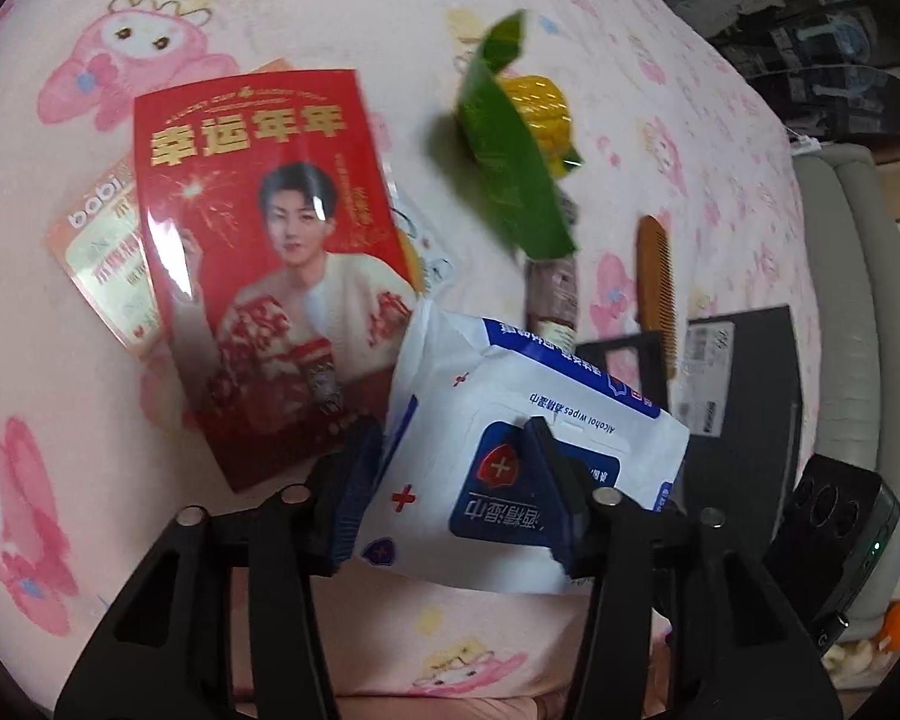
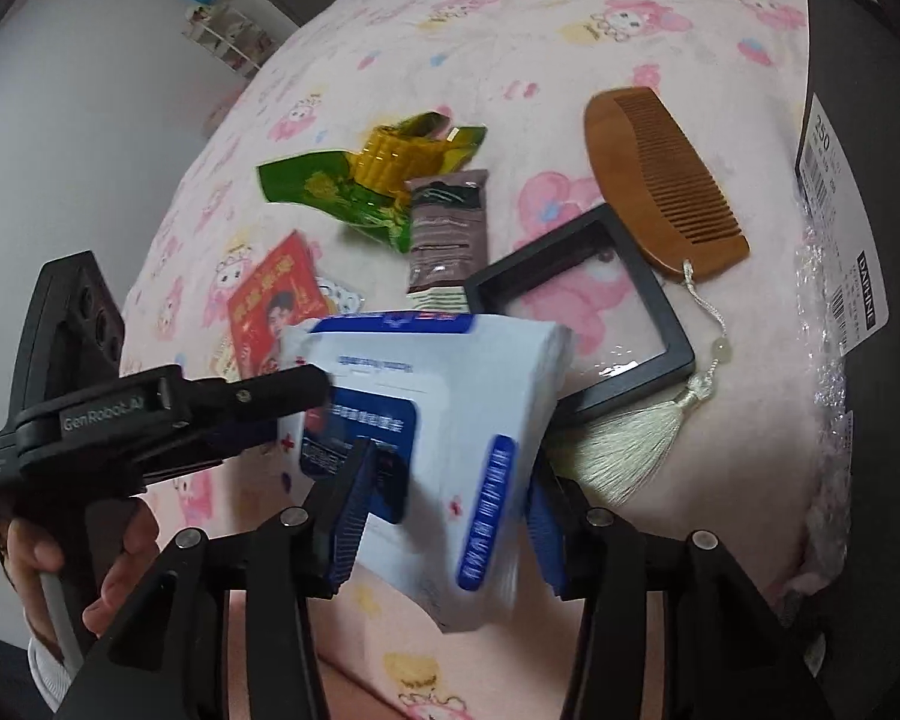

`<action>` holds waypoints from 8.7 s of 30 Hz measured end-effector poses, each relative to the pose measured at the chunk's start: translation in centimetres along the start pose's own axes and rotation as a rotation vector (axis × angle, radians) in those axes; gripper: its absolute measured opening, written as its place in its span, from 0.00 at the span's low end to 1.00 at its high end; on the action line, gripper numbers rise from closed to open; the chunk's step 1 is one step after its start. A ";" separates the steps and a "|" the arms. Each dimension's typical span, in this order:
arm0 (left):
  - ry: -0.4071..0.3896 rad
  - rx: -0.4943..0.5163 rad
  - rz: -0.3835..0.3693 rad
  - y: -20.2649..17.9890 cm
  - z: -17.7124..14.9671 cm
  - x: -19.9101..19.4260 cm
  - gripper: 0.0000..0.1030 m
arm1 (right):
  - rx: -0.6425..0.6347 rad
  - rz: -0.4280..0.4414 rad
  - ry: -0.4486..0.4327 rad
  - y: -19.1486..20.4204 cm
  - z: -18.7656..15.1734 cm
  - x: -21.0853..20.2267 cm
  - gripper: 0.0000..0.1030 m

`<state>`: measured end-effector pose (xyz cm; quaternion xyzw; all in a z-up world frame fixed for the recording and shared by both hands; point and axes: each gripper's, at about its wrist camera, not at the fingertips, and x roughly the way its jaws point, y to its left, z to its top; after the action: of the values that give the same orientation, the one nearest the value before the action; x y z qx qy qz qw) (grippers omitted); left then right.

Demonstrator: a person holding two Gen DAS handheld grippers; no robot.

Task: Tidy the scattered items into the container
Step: 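Carry the wet-wipe pack with the left gripper over the black box, then lower the wet-wipe pack into the box beside the Smart Devil box, then press the wet-wipe pack flat on the kit and open the left gripper, then withdraw the left tool from the box toward the remaining items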

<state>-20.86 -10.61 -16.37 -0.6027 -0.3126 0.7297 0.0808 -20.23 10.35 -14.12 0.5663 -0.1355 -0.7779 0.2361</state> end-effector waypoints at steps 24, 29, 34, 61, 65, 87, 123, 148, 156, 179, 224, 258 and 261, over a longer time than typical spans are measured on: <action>-0.086 0.245 -0.197 -13.9 -6.4 -5.9 0.36 | -0.121 -0.086 -0.255 -0.1 -1.6 -18.2 0.39; -0.041 0.311 -0.214 -20.0 -6.4 -2.9 0.36 | -0.112 -0.148 -0.313 -4.4 -1.0 -22.5 0.39; 0.005 0.375 -0.178 -25.3 -6.4 1.8 0.36 | -0.040 -0.195 -0.333 -10.4 -0.2 -23.9 0.39; 0.042 0.491 0.129 -31.6 -8.1 11.7 0.39 | 0.264 -0.220 -0.293 -24.2 0.5 -22.9 0.40; -0.010 0.526 0.105 -31.3 -9.5 8.7 0.39 | 0.264 -0.251 -0.375 -24.2 -0.9 -26.3 0.40; 0.167 0.506 0.076 -30.7 -12.0 12.8 0.39 | 0.150 -0.455 -0.119 -24.4 -1.7 -21.5 0.40; 0.101 0.443 0.044 -29.8 -9.1 12.3 0.41 | 0.141 -0.563 -0.173 -23.2 -0.1 -21.3 0.39; 0.116 0.419 -0.056 -30.3 -7.6 12.8 0.40 | 0.212 -0.432 -0.126 -23.9 1.6 -20.0 0.40; 0.057 0.400 -0.092 -29.5 -5.9 10.3 0.39 | 0.338 -0.519 -0.299 -25.1 2.0 -23.5 0.40; 0.039 0.399 -0.050 -29.8 -5.3 11.3 0.33 | 0.178 -0.467 -0.142 -22.1 3.9 -18.3 0.41; -0.229 0.632 0.142 -31.8 -9.8 4.9 0.55 | 0.059 -0.525 -0.241 -16.4 0.9 -21.4 0.48; -0.389 0.602 0.143 -20.3 -18.6 -13.6 0.57 | -0.153 -0.385 -0.396 2.9 -8.8 -25.1 0.50; -0.405 0.565 0.144 -18.5 -18.1 -14.8 0.57 | -0.188 -0.379 -0.394 4.8 -8.7 -24.2 0.50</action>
<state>-4.91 3.18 4.73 -0.4200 -0.0645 0.8960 0.1289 -5.05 19.31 5.16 0.3953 0.0024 -0.9123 0.1072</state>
